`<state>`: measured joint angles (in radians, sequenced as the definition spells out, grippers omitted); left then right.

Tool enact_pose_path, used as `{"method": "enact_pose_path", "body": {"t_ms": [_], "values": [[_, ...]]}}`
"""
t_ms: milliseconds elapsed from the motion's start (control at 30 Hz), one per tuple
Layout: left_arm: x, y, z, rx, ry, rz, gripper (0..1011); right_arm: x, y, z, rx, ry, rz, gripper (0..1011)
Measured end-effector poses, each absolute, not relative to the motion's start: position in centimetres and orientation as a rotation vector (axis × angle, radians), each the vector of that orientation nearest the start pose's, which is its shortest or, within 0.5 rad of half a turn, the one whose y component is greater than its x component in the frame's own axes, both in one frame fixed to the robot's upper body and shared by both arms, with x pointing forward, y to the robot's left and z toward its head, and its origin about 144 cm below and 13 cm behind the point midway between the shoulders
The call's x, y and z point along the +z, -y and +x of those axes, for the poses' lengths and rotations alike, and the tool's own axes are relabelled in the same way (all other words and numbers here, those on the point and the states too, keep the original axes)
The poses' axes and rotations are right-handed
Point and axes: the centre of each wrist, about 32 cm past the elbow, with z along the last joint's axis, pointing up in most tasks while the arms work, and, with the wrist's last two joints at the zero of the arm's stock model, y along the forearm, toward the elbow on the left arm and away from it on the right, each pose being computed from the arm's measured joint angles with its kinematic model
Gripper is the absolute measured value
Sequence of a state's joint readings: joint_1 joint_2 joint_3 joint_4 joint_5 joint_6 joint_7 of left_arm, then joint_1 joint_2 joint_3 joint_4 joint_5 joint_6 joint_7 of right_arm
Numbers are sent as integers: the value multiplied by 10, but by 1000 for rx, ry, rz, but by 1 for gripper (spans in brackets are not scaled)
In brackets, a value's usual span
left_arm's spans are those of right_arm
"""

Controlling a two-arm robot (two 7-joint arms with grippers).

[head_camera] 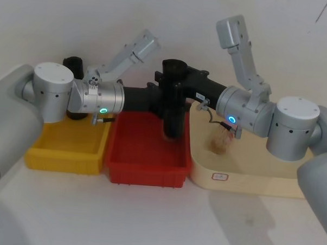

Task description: Pick up the garbage bag with the one hand and transfer it to the other hand.

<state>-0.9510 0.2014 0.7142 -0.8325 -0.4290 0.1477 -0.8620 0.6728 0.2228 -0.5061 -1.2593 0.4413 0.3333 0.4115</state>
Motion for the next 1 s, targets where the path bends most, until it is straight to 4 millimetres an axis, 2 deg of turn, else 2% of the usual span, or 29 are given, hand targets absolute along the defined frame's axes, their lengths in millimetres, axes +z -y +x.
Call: {"method": "enact_pose_path", "body": {"t_ms": [333, 433, 467, 667, 700, 733, 767, 833, 933, 967, 1000], "values": [[1278, -177, 669, 379, 8, 276, 433, 1279, 168, 605, -767, -64, -119, 552], [1278, -176, 669, 379, 8, 276, 486, 1279, 168, 605, -767, -64, -119, 552], [1278, -176, 669, 379, 8, 276, 539, 1279, 168, 605, -767, -64, -119, 552], [1278, -177, 669, 379, 8, 276, 684, 1279, 168, 605, -767, -63, -119, 552], [1278, -177, 669, 379, 8, 276, 738, 1280, 168, 605, -767, -62, -119, 552], [1278, -177, 669, 379, 8, 276, 738, 1280, 168, 605, -768, -61, -120, 552], [1278, -177, 669, 379, 8, 276, 800, 1281, 168, 605, -771, -58, -120, 552], [1278, -177, 669, 379, 8, 276, 858, 1282, 168, 604, -780, -50, -124, 552], [1278, -177, 669, 380, 8, 276, 917, 1285, 169, 603, -796, -41, -131, 552], [1278, -177, 669, 379, 8, 276, 970, 1286, 170, 603, -802, -38, -133, 552], [1278, -177, 669, 379, 8, 276, 970, 1287, 170, 603, -808, -34, -135, 552]]}}
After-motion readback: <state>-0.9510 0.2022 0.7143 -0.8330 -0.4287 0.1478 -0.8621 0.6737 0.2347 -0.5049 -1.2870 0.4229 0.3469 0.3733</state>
